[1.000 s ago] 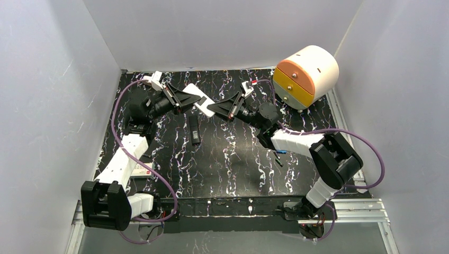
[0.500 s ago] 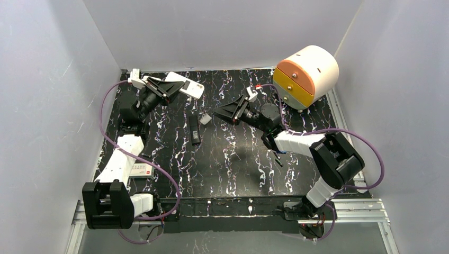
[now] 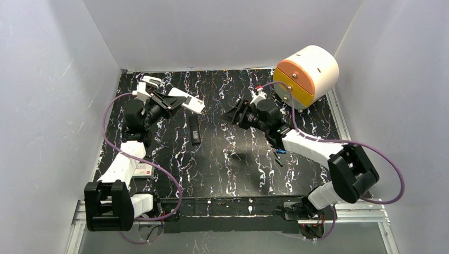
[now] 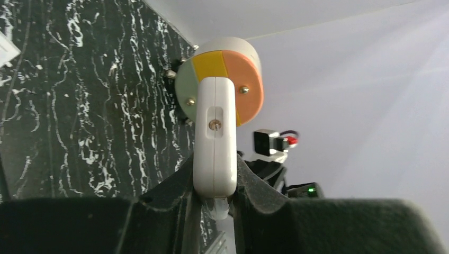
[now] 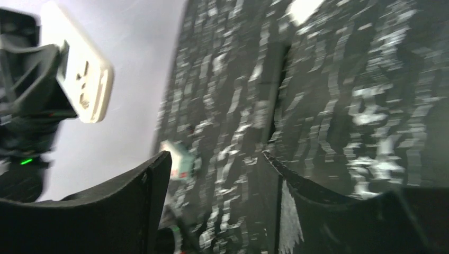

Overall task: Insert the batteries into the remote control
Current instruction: Adjust the remote control.

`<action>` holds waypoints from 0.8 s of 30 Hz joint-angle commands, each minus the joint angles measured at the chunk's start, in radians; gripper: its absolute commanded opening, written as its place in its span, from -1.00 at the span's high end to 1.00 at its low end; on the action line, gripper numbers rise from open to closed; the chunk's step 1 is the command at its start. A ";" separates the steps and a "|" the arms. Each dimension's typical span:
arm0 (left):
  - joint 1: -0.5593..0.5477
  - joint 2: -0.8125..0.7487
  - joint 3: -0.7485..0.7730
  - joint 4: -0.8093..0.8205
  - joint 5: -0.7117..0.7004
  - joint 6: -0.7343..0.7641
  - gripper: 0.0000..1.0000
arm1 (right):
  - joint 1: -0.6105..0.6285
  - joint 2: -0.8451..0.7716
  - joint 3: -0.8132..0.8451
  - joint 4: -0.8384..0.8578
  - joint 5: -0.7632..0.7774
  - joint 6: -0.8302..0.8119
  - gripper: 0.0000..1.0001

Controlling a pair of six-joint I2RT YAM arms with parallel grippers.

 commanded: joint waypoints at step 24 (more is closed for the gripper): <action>-0.065 -0.067 0.145 -0.043 0.469 0.334 1.00 | -0.013 -0.132 0.159 0.071 -0.328 -0.221 -0.97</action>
